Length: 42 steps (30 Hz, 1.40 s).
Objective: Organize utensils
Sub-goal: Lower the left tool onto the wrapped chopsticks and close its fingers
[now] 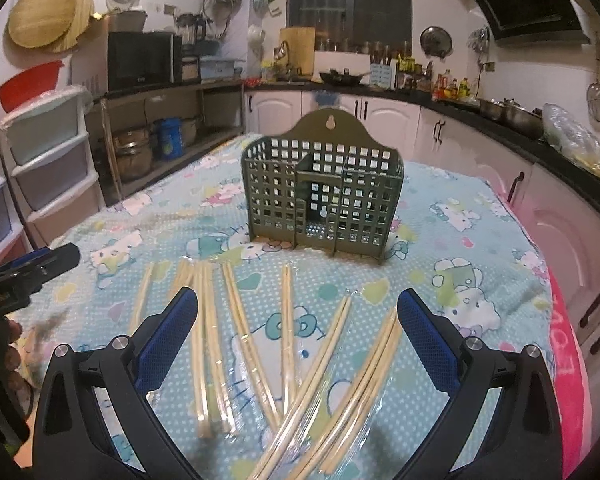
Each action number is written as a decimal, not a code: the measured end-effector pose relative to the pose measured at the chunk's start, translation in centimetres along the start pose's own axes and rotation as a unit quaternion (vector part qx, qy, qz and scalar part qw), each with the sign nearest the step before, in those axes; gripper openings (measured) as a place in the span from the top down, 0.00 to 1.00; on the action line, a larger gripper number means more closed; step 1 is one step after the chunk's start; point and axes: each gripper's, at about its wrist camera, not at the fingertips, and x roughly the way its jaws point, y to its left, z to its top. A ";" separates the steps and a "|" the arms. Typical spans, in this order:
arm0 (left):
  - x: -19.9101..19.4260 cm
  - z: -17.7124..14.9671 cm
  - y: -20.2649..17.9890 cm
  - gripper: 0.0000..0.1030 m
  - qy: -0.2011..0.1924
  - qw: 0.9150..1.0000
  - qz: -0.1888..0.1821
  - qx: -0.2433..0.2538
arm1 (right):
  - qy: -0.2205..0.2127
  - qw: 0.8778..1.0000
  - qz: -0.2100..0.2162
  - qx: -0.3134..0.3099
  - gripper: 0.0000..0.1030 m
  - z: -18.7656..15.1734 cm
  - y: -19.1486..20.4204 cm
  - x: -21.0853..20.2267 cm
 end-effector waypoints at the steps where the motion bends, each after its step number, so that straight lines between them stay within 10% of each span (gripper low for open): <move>1: 0.5 0.2 0.0 0.11 0.010 1.000 0.000 0.000 | 0.006 1.000 -0.002 -0.002 0.06 0.1 -0.1 0.5; 10: 4.0 0.6 -0.4 0.14 0.081 0.996 -0.009 0.017 | 0.052 0.998 -0.002 -0.021 0.06 1.7 -0.8 5.1; 23: 8.1 0.2 -0.6 0.68 0.160 0.985 -0.065 -0.011 | 0.112 0.992 0.044 -0.035 0.36 2.8 -0.6 10.8; 39: 11.9 1.4 0.7 0.79 0.204 0.977 -0.053 -0.038 | 0.193 0.979 0.053 -0.038 0.63 3.0 0.5 17.1; 42: 12.4 1.7 1.0 0.83 0.207 0.976 -0.050 -0.036 | 0.190 0.980 0.045 -0.038 0.80 3.3 1.0 17.3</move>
